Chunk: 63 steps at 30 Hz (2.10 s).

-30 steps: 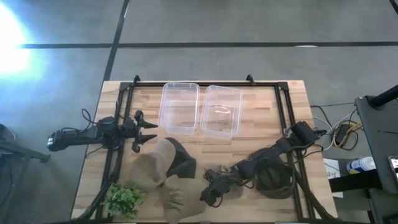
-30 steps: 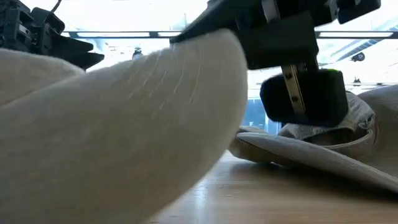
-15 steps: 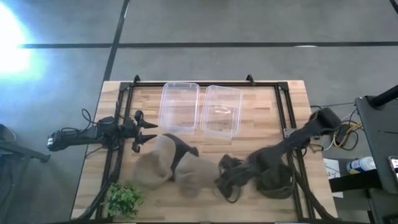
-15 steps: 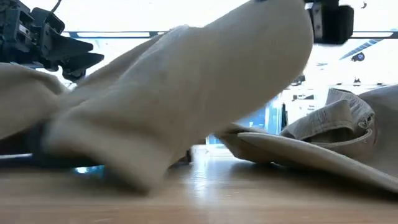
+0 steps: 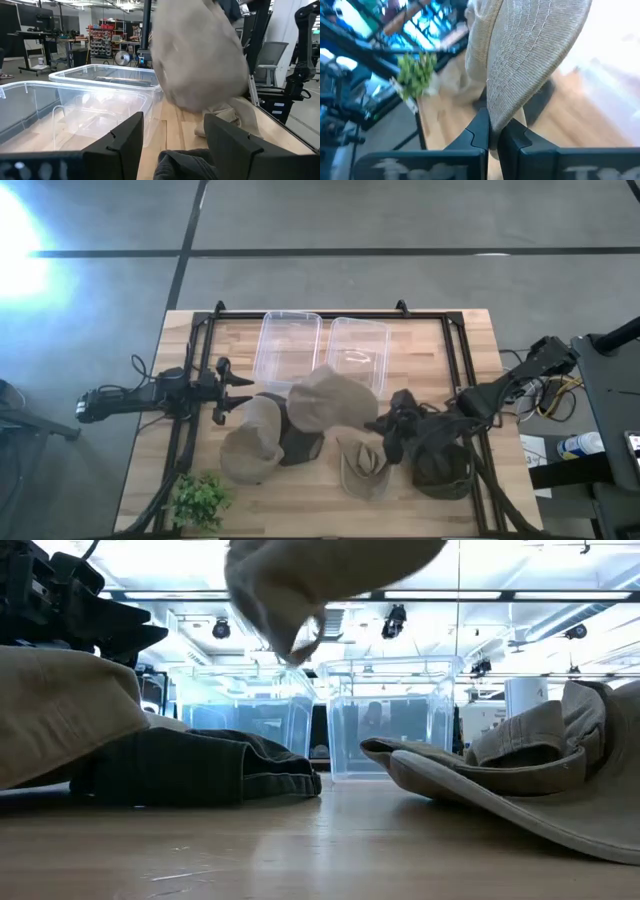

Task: Pick & Place hat
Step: Put the bottom brown cap into the right transparent bin

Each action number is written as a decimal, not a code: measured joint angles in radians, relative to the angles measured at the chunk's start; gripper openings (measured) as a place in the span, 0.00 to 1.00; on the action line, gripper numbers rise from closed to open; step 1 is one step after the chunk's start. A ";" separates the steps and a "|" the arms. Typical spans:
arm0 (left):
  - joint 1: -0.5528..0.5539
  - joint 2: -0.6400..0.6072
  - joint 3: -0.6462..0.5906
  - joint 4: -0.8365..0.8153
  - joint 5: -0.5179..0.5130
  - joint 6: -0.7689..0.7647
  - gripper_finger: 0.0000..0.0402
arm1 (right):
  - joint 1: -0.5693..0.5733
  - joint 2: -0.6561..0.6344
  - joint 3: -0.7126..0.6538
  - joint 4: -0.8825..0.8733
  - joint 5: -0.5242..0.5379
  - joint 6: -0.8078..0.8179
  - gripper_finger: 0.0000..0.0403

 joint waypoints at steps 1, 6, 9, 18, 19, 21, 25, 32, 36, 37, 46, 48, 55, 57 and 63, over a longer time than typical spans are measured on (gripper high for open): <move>0.000 0.000 0.000 0.000 0.000 0.000 0.50 | 0.000 -0.014 0.000 -0.003 0.028 -0.018 0.03; 0.000 0.000 0.000 0.000 0.000 0.000 0.50 | -0.013 -0.062 0.000 -0.046 0.173 -0.072 0.03; 0.000 0.000 0.000 0.000 0.000 0.000 0.50 | -0.035 -0.082 0.000 -0.088 0.276 -0.066 0.03; 0.000 0.000 0.000 0.000 0.001 0.000 0.50 | -0.247 -0.094 0.000 -0.499 0.163 0.427 0.03; 0.000 0.000 0.000 0.000 0.001 0.000 0.50 | -0.272 -0.091 0.000 -0.529 0.120 0.443 0.03; 0.000 0.000 0.000 0.000 0.001 0.000 0.50 | -0.315 -0.085 0.002 -0.547 0.026 0.432 0.03; 0.000 0.000 0.000 0.000 0.001 0.000 0.50 | -0.400 -0.081 0.002 -0.496 -0.154 0.354 0.03; 0.000 0.001 0.000 0.000 0.001 0.000 0.50 | -0.526 -0.081 0.002 -0.472 -0.253 0.262 0.03; 0.000 0.000 0.000 0.000 0.001 0.000 0.50 | -0.586 -0.079 0.002 -0.465 -0.296 0.214 0.03; 0.000 0.000 0.000 0.000 0.001 0.000 0.50 | -0.594 -0.077 0.002 -0.459 -0.302 0.204 0.03; 0.000 0.001 0.000 0.000 0.002 0.000 0.50 | -0.623 -0.042 0.002 -0.418 -0.344 0.160 0.03; 0.000 0.000 0.000 0.000 0.002 0.000 0.50 | -0.623 -0.027 0.002 -0.414 -0.352 0.160 0.03; 0.000 0.001 0.000 0.000 0.002 0.000 0.50 | -0.659 0.048 0.002 -0.389 -0.412 0.124 0.03; 0.000 0.001 0.000 0.000 0.002 0.000 0.50 | -0.681 0.077 0.002 -0.377 -0.452 0.098 0.03; 0.000 0.001 0.000 0.000 0.002 0.000 0.50 | -0.751 0.165 0.003 -0.353 -0.580 -0.035 0.07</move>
